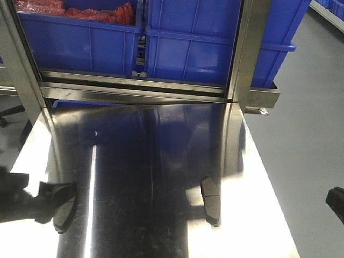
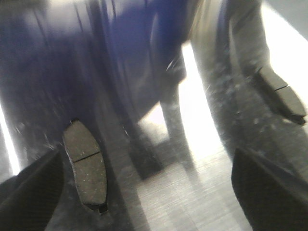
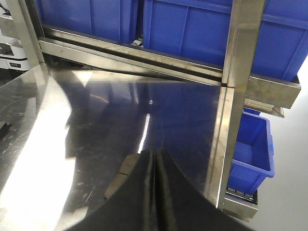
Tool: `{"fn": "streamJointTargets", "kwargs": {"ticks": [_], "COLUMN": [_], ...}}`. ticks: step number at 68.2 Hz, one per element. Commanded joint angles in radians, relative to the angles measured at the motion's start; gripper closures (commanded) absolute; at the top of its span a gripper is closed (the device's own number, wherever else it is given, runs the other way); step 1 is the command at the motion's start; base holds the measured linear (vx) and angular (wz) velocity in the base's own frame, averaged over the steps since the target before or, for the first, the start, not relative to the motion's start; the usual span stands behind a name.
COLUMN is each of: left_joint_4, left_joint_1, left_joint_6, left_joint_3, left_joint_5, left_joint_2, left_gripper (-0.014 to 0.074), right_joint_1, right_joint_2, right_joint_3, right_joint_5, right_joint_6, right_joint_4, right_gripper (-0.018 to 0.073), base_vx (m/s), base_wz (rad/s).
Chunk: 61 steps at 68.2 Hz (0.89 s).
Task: Move and align brake pads A on conveyor
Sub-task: 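Close the left gripper on the dark grey brake pad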
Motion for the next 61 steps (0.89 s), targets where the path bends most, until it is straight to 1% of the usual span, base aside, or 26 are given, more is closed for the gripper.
{"fn": "streamJointTargets", "kwargs": {"ticks": [1, 2, 7, 9, 12, 16, 21, 26, 33, 38, 61], "left_joint_4": [0.08, 0.102, 0.229, 0.266, 0.315, 0.348, 0.357, 0.356, 0.356, 0.357, 0.356], "left_joint_1": [-0.004, -0.004, -0.004, -0.004, -0.004, -0.004, -0.004, -0.004, -0.004, -0.004, -0.004], "left_joint_6": [-0.115, -0.15, -0.265, -0.315, -0.361, -0.421, -0.459, -0.476, -0.478, -0.478, -0.484], "left_joint_3": [-0.109, -0.121, -0.181, -0.199, -0.225, -0.263, -0.304, -0.337, -0.382, -0.402, -0.409], "left_joint_5": [-0.009, -0.003, 0.027, 0.035, 0.051, 0.079, 0.118, 0.168, 0.257, 0.286, 0.277], "left_joint_2": [0.138, 0.158, 0.251, 0.278, 0.318, 0.358, 0.41, 0.466, 0.546, 0.59, 0.685], "left_gripper": [-0.0048, -0.0048, -0.0046, -0.0046, -0.0046, -0.0046, -0.0044, -0.0043, -0.0042, -0.004, -0.0022], "right_joint_1": [-0.002, -0.002, -0.002, -0.002, -0.002, -0.002, -0.002, -0.002, -0.002, -0.002, -0.002], "right_joint_2": [0.012, 0.012, 0.012, 0.012, 0.012, 0.012, 0.012, 0.012, 0.012, 0.012, 0.012], "right_joint_3": [-0.024, -0.024, -0.024, -0.024, -0.024, -0.024, -0.024, -0.024, -0.024, -0.024, -0.024], "right_joint_5": [-0.076, -0.076, -0.076, -0.076, -0.076, -0.076, -0.076, -0.076, -0.076, -0.076, -0.076], "right_joint_6": [-0.002, -0.002, -0.002, -0.002, -0.002, -0.002, -0.002, -0.002, -0.002, -0.002, -0.002], "right_joint_4": [0.0, 0.0, 0.0, 0.0, 0.0, 0.0, 0.0, 0.0, 0.0, 0.0, 0.0], "right_gripper": [0.0565, 0.0565, 0.0565, 0.0565, 0.0565, 0.0565, 0.0565, 0.0565, 0.0565, 0.0565, 0.0565], "base_vx": [0.0, 0.0, 0.0, 0.0, 0.0, 0.0, 0.0, 0.0, 0.0, 0.0, 0.0], "base_wz": [0.0, 0.0, 0.0, 0.0, 0.0, 0.0, 0.0, 0.0, 0.0, 0.0, 0.0]}}
